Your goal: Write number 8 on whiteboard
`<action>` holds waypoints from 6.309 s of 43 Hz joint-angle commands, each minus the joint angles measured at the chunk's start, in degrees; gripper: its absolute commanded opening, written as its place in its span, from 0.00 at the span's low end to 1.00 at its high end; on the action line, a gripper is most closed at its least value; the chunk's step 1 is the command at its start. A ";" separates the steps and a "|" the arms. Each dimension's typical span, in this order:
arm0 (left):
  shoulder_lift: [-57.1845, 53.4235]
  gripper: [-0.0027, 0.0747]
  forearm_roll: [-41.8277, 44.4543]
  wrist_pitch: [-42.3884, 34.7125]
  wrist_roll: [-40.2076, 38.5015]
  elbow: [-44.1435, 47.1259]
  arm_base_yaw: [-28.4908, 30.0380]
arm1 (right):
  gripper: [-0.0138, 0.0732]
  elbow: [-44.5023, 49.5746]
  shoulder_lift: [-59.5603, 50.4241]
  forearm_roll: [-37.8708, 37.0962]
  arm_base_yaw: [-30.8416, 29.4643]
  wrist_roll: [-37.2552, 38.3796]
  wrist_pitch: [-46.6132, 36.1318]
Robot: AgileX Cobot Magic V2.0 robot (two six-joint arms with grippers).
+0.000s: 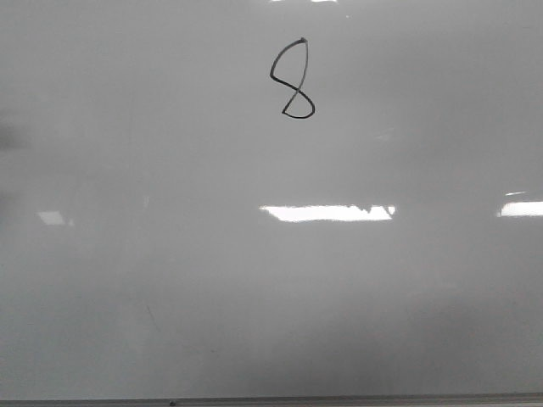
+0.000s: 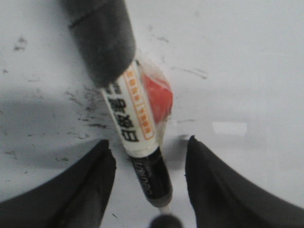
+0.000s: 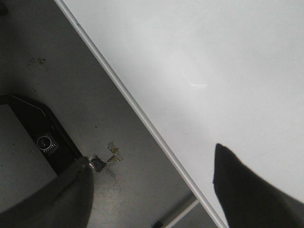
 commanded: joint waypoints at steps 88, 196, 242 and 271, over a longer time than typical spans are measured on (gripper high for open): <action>-40.73 0.01 1.27 31.48 4.53 -6.14 -16.11 | 0.08 2.75 -19.21 -11.89 0.02 33.77 -4.58; -82.98 0.01 -1.47 -14.50 4.42 45.26 2.17 | 0.08 2.75 -19.21 -11.89 0.02 33.77 -4.43; -82.98 0.01 -1.47 -14.50 4.42 45.26 2.17 | 0.08 26.89 -40.70 -13.89 -21.08 33.72 -21.58; -82.98 0.01 -1.47 -14.50 4.42 45.26 2.17 | 0.08 57.50 -55.01 -9.17 -25.03 33.77 -63.73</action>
